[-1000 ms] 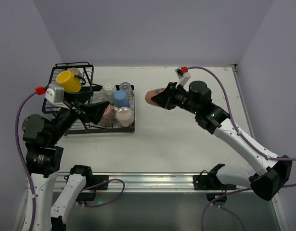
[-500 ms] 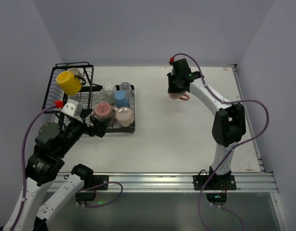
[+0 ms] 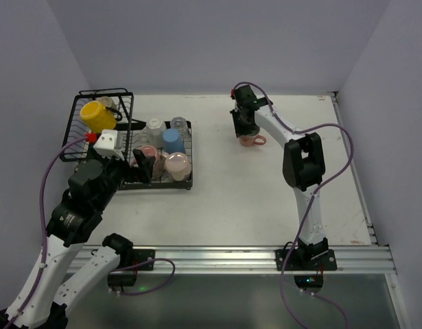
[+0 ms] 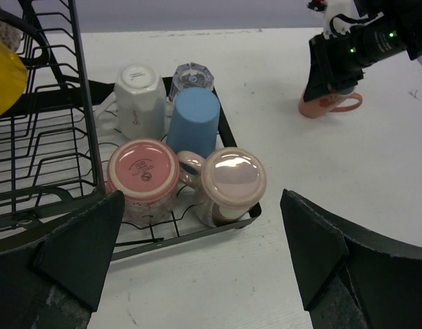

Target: Unload the cups from the dish rack

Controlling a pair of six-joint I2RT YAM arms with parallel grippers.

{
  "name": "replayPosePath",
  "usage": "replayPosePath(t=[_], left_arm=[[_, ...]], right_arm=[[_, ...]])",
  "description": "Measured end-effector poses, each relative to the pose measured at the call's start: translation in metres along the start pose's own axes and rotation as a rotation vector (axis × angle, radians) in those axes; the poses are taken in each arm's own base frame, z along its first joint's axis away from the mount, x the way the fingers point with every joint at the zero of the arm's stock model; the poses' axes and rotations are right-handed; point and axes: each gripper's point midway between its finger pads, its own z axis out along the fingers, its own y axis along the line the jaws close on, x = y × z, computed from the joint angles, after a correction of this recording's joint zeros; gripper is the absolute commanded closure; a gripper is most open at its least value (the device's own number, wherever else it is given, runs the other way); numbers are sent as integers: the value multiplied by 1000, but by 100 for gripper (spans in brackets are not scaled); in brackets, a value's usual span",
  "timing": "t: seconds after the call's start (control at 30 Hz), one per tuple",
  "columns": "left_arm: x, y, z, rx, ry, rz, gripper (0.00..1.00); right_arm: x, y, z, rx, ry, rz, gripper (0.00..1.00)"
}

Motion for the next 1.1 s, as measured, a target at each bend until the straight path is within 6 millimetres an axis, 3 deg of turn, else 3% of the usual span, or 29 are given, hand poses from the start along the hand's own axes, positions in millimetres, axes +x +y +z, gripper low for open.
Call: replayPosePath(t=[0.17,0.23,0.27,0.4,0.47,0.7,0.8,0.87,0.93,1.1], left_arm=[[-15,11,6,-86,-19,-25,0],[-25,14,10,-119,-38,-34,0],[-30,17,12,-141,-44,-37,0],[-46,33,18,-259,-76,-52,0],[-53,42,17,-320,-95,-63,0],[-88,77,2,-548,-192,-100,0],[-110,101,13,-621,-208,-144,0],[-114,132,22,-680,-204,-193,0],[-102,155,34,-715,-156,-235,0],[-82,172,59,-711,-86,-309,0]], right_arm=[[-2,-3,0,22,-2,-12,51],[-5,-3,-2,22,-10,-16,42],[-6,-3,-4,21,-15,-16,32],[-16,1,-22,-5,-58,-10,11],[-21,5,-44,-35,-99,-5,5],[-38,26,-167,-211,-369,12,1],[-32,34,-206,-285,-462,9,1],[-26,40,-219,-323,-494,-1,1],[-21,45,-222,-350,-496,-10,1],[-14,54,-211,-394,-467,-25,1]])
